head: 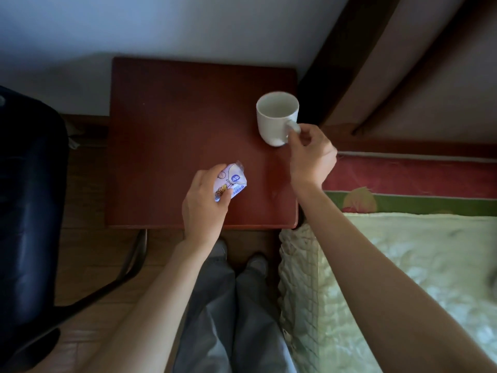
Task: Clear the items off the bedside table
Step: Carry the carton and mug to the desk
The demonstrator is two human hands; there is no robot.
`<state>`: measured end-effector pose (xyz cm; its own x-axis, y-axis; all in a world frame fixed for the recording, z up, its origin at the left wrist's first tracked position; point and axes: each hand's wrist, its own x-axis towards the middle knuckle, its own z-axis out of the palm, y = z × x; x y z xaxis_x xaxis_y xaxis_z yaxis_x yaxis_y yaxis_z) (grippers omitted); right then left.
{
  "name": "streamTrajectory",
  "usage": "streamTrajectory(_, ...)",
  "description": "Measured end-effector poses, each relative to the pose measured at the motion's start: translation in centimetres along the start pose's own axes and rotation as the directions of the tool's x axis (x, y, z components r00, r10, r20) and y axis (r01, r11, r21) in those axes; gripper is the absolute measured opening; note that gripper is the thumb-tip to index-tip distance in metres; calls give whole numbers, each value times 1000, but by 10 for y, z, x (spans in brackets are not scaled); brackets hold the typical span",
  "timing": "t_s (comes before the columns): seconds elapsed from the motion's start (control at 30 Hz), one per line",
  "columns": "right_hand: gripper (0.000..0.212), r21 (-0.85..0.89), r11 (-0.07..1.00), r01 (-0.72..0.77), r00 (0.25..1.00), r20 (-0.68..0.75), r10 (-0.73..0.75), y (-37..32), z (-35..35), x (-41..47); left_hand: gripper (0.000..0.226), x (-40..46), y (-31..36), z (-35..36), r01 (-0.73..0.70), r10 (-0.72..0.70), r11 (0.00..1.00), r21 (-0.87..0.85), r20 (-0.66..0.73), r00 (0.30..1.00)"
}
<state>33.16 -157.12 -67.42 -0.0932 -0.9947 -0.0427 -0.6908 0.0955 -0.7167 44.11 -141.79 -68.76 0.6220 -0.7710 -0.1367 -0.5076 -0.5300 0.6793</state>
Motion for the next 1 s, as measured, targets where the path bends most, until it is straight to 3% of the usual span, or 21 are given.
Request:
streamTrajectory(0.17,14,-80,997,21,991,131,-10,-17,-55,-10,41,8,16,-30,-47,46,998,-29,-25,999)
streamTrajectory(0.47,11,-102,991,87,995,67,-80,-76,-159,-86,42,-17,67,-149,-134,126,983,-129,-71,990)
streamTrajectory(0.67,8,-72,993,98,986,141,-87,-142,-211,-136,41,-59,94,-243,-105,81,979,-175,-138,987)
streamTrajectory(1.0,8,81,942,326,898,284,-336,-221,-261,-168,40,-130,109,-339,-99,48,986,-135,-335,941)
